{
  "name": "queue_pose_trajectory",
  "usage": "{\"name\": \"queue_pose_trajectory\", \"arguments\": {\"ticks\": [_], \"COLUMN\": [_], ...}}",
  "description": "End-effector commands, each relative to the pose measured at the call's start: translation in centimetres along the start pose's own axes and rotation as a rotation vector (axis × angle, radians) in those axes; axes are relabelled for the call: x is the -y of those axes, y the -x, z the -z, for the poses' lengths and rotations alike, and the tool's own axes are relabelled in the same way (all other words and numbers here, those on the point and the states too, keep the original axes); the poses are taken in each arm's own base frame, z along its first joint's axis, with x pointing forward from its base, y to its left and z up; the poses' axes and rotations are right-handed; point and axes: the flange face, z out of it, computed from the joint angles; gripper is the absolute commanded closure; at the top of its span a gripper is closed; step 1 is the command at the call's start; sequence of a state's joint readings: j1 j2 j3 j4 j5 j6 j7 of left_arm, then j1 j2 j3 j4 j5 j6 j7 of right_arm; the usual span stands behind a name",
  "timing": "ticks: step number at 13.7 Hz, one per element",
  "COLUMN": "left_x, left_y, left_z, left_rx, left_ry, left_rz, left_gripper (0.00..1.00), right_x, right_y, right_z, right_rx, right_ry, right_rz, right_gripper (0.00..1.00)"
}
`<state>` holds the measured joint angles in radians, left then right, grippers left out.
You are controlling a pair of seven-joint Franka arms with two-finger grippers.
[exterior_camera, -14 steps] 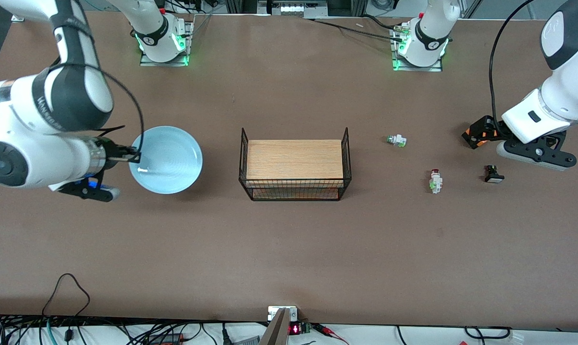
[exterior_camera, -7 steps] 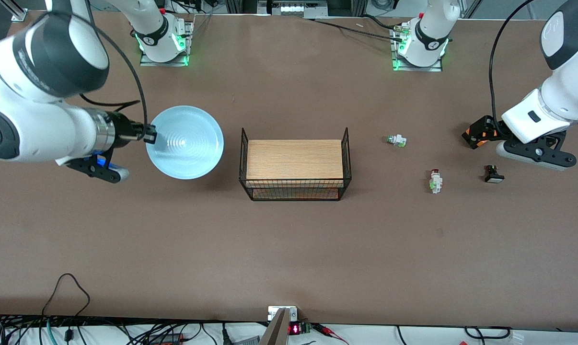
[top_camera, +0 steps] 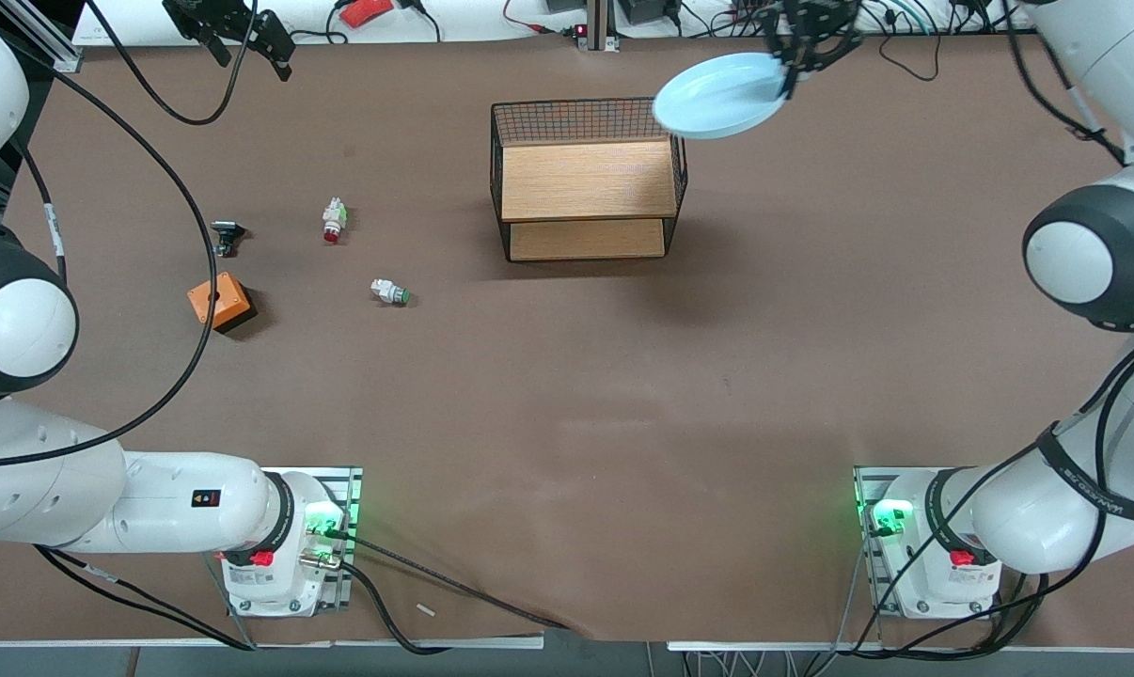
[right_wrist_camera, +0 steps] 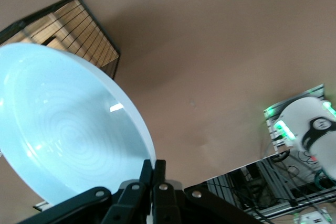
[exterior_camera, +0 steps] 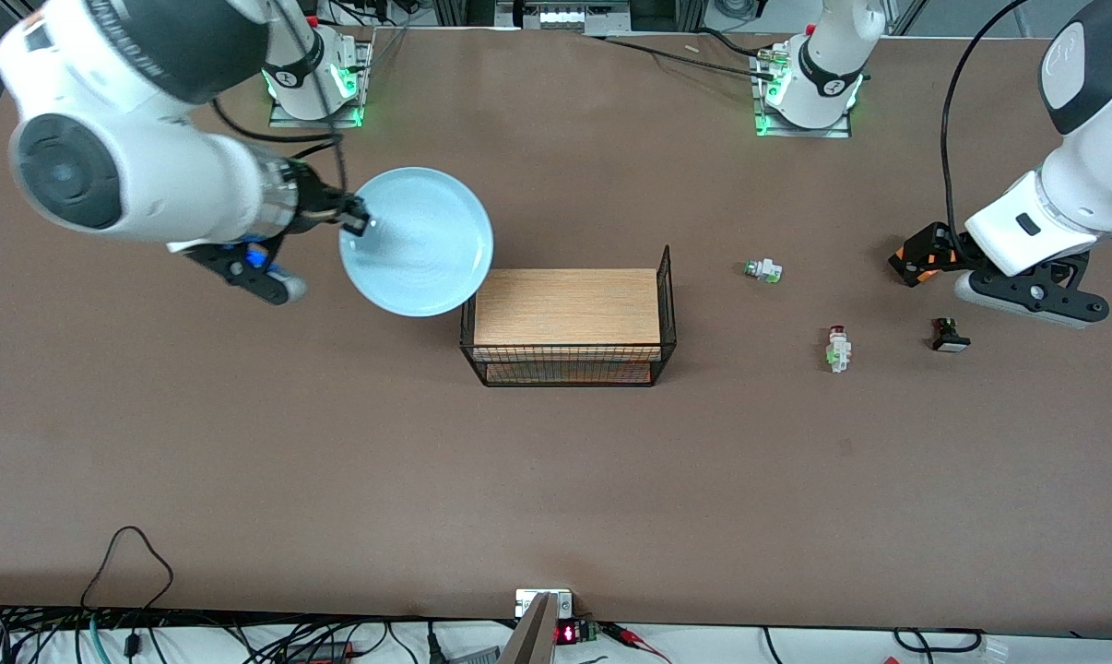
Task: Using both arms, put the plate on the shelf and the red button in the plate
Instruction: 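Carry the plate over the wire basket and lower it onto the board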
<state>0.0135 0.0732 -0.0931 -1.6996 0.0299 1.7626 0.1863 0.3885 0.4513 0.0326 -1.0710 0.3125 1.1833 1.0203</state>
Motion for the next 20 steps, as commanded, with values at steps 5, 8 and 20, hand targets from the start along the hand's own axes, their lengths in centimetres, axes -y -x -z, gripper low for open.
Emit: {"name": "queue_pose_trajectory", "arguments": {"ticks": [5,8,20], "left_x": [0.8,0.7,0.3], "left_y": [-0.2,-0.2,-0.3], "left_z": [0.4,0.5,0.6], "left_rx": [0.009,0.008,0.003], "left_ry": [-0.012,-0.012,-0.013], "left_rz": [-0.017,-0.017,-0.009], "left_gripper": [0.0,0.0,0.0], "right_x": [9.4,12.0,16.8], "right_y": [7.0,6.3,4.3], "right_z": [-5.8,-9.7,-18.0], "right_rx": [-0.112,-0.166,-0.247], "right_ry": [-0.038,-0.022,-0.039], "right_rz": [-0.064,-0.064,-0.041], "right_gripper": [1.0,1.0,1.0]}}
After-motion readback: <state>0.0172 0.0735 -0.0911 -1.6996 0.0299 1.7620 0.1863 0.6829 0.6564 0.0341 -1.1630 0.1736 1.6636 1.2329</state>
